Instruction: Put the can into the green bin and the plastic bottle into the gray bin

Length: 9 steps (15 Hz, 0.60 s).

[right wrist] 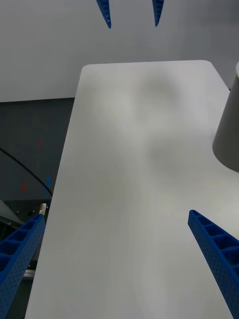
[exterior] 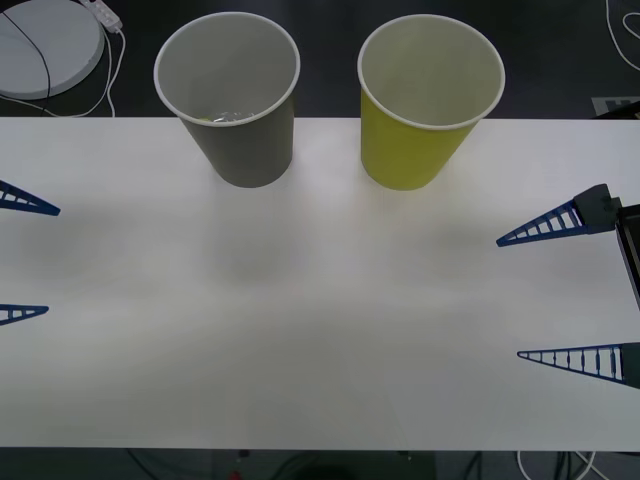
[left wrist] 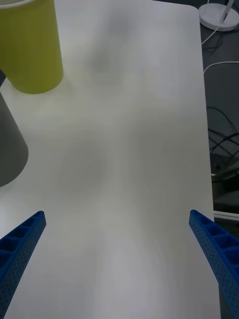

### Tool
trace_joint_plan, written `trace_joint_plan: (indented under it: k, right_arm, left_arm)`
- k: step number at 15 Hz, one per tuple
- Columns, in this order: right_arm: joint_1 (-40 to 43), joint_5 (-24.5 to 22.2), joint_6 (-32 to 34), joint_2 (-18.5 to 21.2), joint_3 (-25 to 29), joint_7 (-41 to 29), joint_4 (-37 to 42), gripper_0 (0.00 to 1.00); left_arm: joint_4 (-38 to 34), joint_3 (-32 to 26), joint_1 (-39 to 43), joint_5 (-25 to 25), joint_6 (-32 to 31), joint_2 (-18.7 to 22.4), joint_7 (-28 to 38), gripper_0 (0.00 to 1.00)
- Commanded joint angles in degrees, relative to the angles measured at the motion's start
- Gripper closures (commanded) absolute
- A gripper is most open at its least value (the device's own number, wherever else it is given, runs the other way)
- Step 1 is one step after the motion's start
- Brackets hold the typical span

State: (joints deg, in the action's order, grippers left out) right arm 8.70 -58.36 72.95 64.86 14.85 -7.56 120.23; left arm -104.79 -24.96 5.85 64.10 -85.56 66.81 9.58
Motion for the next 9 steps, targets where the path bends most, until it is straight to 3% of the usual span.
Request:
trace_joint_plan:
  k: [1,9]
  right_arm:
    - [0.0,0.0,0.0,0.0,0.0,0.0,0.0,0.0]
    - [0.0,0.0,0.0,0.0,0.0,0.0,0.0,0.0]
  left_arm:
    - [-0.07,-0.88,1.62,-0.99,-0.31,-0.02,-1.32,0.0]
    - [0.02,-0.88,1.97,-0.99,-0.31,-0.19,-2.28,0.0]
